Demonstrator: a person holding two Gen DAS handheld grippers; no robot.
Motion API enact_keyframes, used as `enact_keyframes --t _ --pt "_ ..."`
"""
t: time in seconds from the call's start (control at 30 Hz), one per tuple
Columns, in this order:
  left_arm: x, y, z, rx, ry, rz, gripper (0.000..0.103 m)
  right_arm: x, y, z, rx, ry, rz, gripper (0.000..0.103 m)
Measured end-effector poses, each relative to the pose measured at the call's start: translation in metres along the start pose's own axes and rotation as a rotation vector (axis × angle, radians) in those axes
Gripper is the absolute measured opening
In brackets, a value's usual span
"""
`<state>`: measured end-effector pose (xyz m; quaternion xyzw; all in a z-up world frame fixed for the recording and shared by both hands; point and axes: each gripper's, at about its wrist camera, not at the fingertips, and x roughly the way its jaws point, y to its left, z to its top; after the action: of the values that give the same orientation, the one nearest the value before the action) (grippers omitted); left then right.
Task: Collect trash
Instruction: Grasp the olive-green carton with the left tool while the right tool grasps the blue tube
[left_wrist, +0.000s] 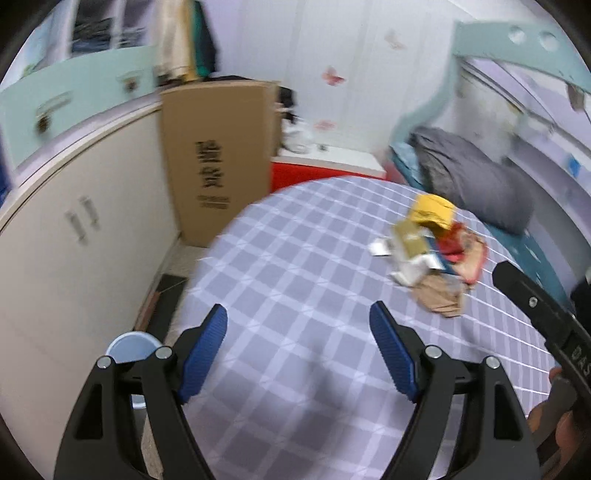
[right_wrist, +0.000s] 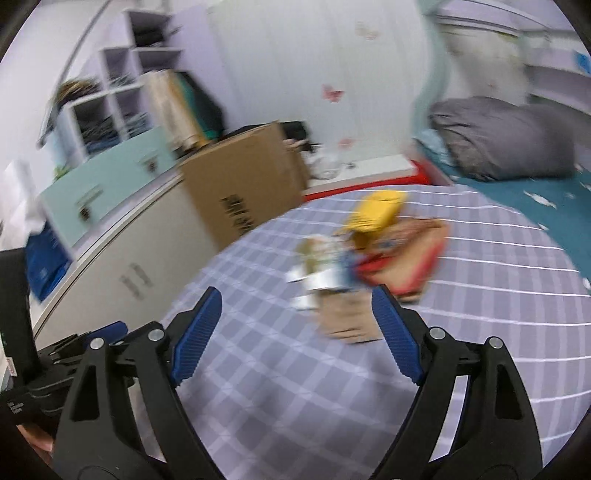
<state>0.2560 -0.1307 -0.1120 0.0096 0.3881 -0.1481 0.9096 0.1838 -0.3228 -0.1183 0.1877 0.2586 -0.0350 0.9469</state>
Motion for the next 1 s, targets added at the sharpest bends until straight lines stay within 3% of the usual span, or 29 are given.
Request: enact_keyframes --t 0.17,0.23,0.4,0.47,0.53,0.67,0.77,0.8,0.83,1.0 --pt "0.031 -0.05 0.018 0.043 0.037 -0.048 0.078 0.01 -0.046 0.013 0.052 0.017 -0.048 0.08" --pt "0.042 -0.06 0.024 0.053 0.043 -0.039 0.078 0.016 -0.052 0.014 0.055 0.038 -0.035 0.057" --pt "0.055 -0.053 0.031 0.006 0.048 -0.002 0.078 0.045 -0.037 0.019 0.0 0.125 0.039 0.034" --pt "0.056 -0.044 0.032 -0.009 0.044 0.022 0.078 0.06 -0.026 0.021 -0.022 0.169 0.072 0.033" --pt "0.057 -0.036 0.034 -0.03 0.045 0.029 0.078 0.073 -0.017 0.021 -0.051 0.205 0.048 0.032" --pt "0.061 -0.025 0.037 -0.059 0.05 0.02 0.078 0.099 -0.016 0.02 -0.063 0.276 0.006 0.032" --pt "0.068 -0.026 0.039 -0.062 0.068 0.002 0.078 0.109 -0.018 0.019 -0.058 0.304 0.032 0.032" --pt "0.071 -0.028 0.041 -0.06 0.08 -0.013 0.078 0.111 -0.018 0.018 -0.067 0.309 0.04 0.027" --pt "0.073 -0.029 0.042 -0.062 0.085 -0.026 0.078 0.11 -0.02 0.017 -0.064 0.304 0.037 0.013" --pt "0.084 -0.042 0.051 -0.072 0.094 -0.073 0.078 0.087 -0.034 0.024 -0.025 0.196 0.034 0.012"
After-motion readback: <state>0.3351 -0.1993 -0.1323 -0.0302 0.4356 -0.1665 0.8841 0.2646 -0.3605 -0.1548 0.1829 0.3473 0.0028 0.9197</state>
